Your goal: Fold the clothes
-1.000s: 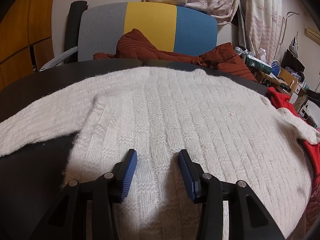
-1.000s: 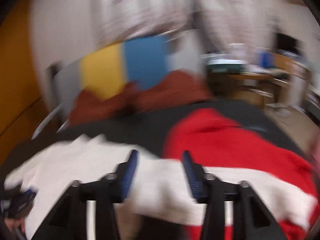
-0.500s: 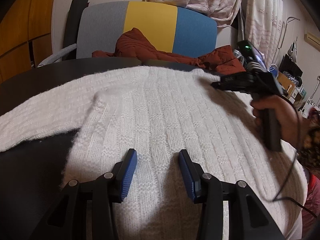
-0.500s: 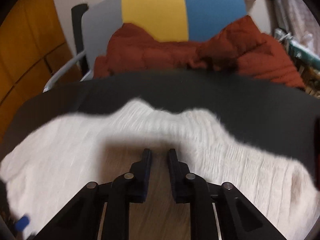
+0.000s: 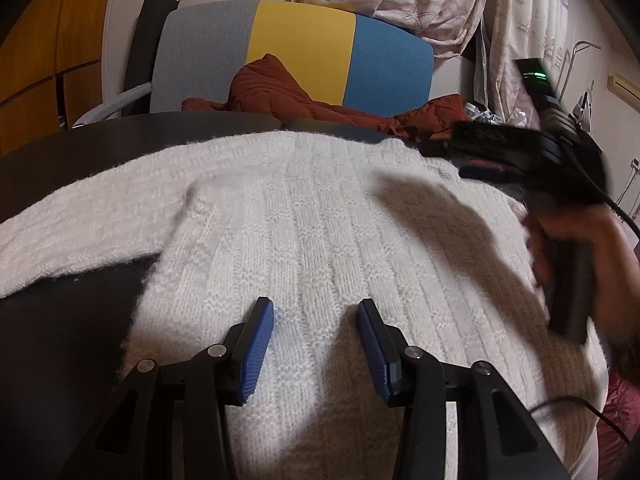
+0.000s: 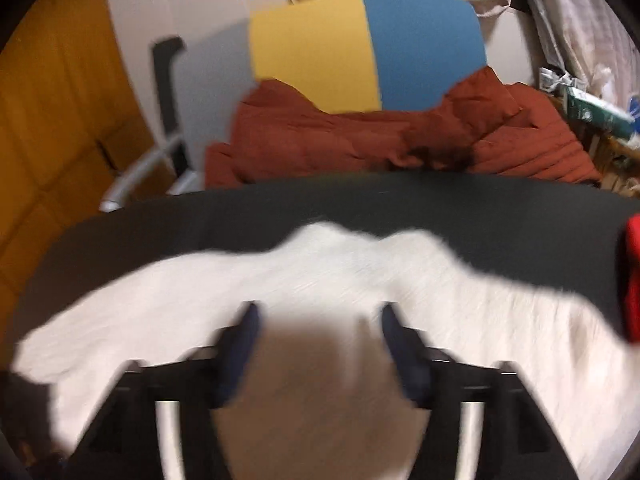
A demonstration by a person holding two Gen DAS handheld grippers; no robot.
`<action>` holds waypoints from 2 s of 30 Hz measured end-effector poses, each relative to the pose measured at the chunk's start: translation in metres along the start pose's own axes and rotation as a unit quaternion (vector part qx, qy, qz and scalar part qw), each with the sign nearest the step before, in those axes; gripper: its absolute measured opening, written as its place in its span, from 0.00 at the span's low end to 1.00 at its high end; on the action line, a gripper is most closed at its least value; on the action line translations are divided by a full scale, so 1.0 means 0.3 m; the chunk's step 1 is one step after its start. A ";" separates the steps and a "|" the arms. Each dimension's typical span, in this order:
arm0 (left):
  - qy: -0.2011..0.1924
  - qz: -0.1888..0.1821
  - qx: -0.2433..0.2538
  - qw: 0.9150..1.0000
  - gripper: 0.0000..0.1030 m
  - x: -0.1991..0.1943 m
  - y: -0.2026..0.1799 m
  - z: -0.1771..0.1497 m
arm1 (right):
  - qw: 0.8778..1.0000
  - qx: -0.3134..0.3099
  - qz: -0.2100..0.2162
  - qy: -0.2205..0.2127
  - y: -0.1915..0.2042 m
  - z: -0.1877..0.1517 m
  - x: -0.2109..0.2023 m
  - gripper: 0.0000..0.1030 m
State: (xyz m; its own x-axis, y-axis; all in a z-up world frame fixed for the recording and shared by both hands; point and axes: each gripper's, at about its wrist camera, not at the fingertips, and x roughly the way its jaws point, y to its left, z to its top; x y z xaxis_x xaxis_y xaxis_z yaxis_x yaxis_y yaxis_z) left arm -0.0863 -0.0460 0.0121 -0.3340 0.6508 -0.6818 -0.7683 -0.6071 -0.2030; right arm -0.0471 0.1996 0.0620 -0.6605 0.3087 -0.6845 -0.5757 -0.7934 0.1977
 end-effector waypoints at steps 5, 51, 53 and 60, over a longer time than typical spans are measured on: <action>0.005 0.017 0.010 1.000 0.38 -0.084 0.014 0.058 | 0.999 -0.036 0.002 0.040 0.099 -0.169 0.006 0.71; 0.004 0.059 -0.030 0.998 0.39 0.056 -0.016 0.118 | 0.971 0.232 0.051 -0.030 -0.377 -0.388 -0.581 0.93; 0.004 0.067 -0.024 0.997 0.39 0.057 -0.029 0.105 | 0.948 0.314 0.018 -0.041 -0.563 -0.474 -0.686 0.94; 0.004 0.071 -0.020 0.997 0.39 0.053 -0.026 0.075 | 0.834 0.526 -0.030 -0.164 -1.046 -0.722 -1.010 0.73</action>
State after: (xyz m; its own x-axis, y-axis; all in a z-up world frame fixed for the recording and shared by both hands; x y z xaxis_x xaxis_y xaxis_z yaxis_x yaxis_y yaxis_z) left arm -0.0980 -0.0206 0.0187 -0.4325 0.5538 -0.7115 -0.6914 -0.7102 -0.1325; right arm 0.4382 0.2415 0.0555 -0.6125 0.5952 -0.5203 -0.6026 0.0744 0.7945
